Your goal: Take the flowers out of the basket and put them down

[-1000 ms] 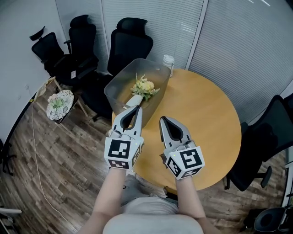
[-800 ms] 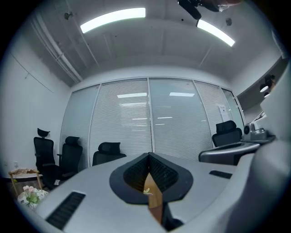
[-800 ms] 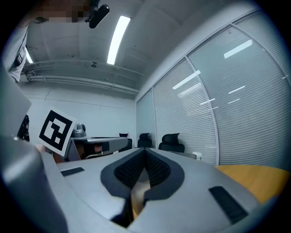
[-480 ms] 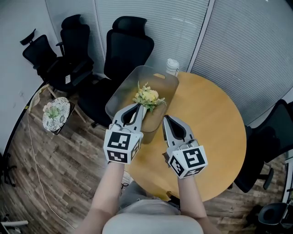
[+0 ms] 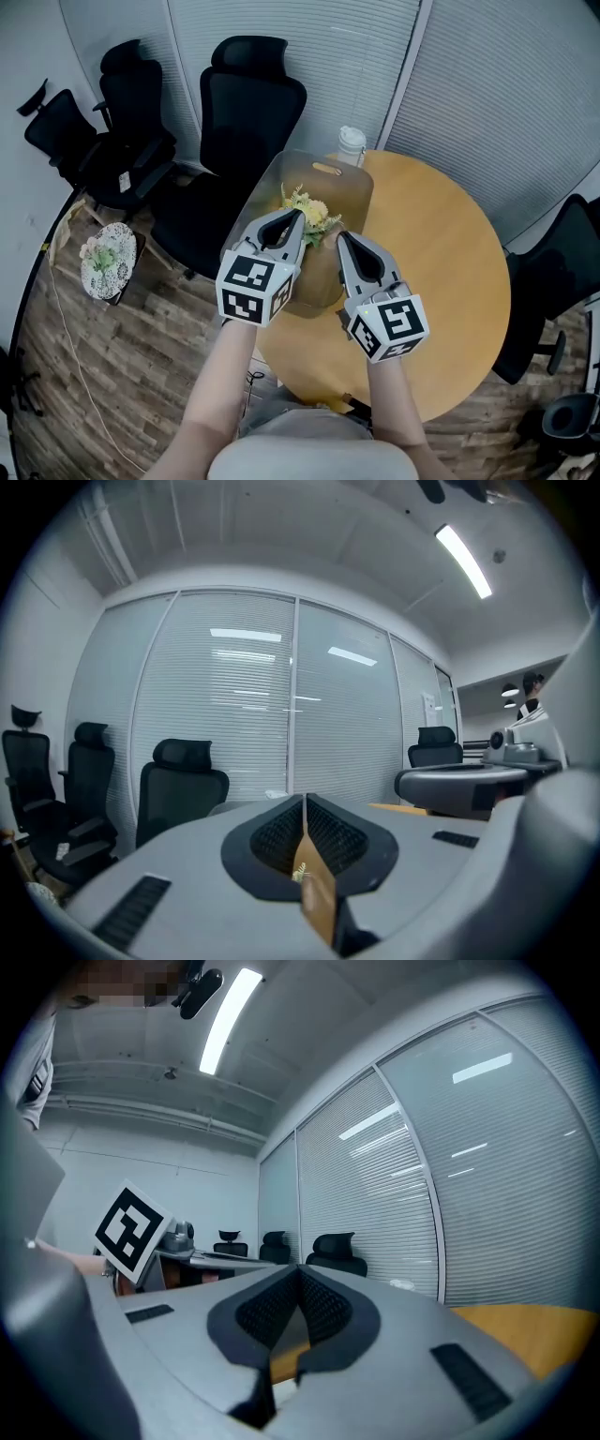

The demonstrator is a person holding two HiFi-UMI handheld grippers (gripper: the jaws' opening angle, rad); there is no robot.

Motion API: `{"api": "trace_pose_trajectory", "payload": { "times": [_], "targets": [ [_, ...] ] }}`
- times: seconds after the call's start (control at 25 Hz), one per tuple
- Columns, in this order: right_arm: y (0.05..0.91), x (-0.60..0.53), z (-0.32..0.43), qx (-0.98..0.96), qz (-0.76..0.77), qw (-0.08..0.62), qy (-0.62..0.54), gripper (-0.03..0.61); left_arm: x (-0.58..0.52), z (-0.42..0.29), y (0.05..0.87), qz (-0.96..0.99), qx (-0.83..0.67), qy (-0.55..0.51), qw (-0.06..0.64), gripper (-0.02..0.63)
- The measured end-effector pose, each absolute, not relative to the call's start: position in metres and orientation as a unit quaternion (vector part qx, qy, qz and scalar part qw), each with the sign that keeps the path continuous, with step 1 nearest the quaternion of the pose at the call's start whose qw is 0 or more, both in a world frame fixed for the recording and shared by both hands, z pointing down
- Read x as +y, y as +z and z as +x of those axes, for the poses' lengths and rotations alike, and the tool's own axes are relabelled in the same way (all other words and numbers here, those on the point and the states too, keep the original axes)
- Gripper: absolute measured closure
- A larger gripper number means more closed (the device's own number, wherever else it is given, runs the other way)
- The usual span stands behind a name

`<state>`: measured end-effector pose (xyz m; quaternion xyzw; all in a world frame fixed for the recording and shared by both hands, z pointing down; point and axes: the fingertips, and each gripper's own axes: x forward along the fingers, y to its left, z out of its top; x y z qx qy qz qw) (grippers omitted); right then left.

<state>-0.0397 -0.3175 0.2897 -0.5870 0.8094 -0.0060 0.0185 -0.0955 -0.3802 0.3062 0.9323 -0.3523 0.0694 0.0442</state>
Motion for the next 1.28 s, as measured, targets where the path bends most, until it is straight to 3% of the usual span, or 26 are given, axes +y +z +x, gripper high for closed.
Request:
{"api": "trace_pose_trajectory", "payload": {
  "times": [0.24,0.48,0.84,1.28],
  "targets": [
    [0.287,-0.337,-0.038,0.795,-0.607,0.014,-0.002,0.555,-0.405,-0.083,0.326,0.945,-0.303,0.096,0.078,0.520],
    [0.295,-0.348,-0.032,0.786,-0.618,0.001,-0.003,0.555,-0.419,-0.064,0.356,0.947,-0.253,0.158,0.116,0.364],
    [0.292,-0.358,-0.023,0.782,-0.623,-0.008,0.005,0.555,-0.434,-0.051,0.418,0.921,-0.232,0.251,0.186,0.285],
    [0.303,-0.371,-0.023,0.793,-0.608,-0.030,-0.003,0.555,-0.449,-0.067,0.488,0.865,-0.241,0.355,0.258,0.276]
  ]
}}
